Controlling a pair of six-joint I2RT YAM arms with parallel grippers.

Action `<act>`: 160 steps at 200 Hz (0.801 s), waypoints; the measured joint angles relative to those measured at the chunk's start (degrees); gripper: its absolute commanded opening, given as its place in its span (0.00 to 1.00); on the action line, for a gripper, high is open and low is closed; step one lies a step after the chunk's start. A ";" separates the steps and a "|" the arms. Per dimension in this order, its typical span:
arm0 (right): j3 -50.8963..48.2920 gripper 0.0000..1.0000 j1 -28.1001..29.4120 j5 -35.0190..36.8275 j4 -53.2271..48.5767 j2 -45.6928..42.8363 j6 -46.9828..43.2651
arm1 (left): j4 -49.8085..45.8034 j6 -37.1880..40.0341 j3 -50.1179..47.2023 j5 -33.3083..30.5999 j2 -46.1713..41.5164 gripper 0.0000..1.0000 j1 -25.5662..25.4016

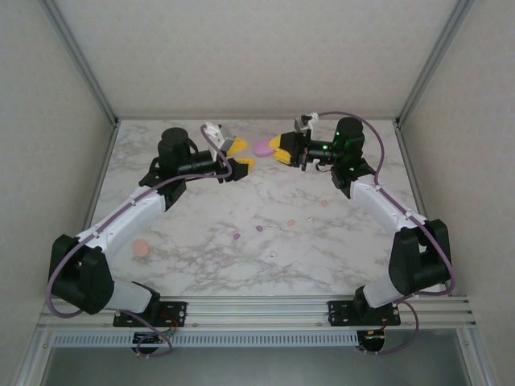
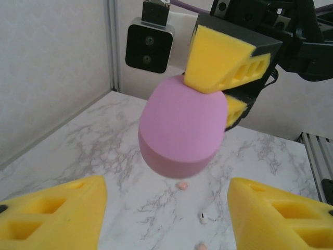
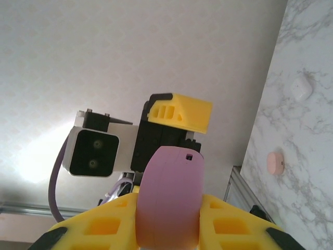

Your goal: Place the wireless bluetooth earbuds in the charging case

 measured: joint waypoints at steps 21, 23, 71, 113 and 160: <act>0.26 0.17 0.61 -0.74 1.09 0.00 1.03 | -0.22 0.22 1.95 1.70 1.25 0.61 -0.17; 0.26 0.17 0.66 -0.76 1.18 0.00 1.16 | -0.28 0.24 2.10 1.86 1.33 0.60 -0.17; 0.63 0.17 0.92 -0.98 3.08 0.02 2.69 | -1.79 0.72 4.90 4.57 2.80 0.52 -0.66; 0.76 0.17 1.42 -0.98 3.87 0.59 3.72 | -4.98 2.12 7.37 5.33 3.54 0.49 -1.40; 0.76 0.21 1.49 -1.11 4.57 0.79 4.81 | -7.06 4.04 8.41 5.27 3.65 0.26 -1.40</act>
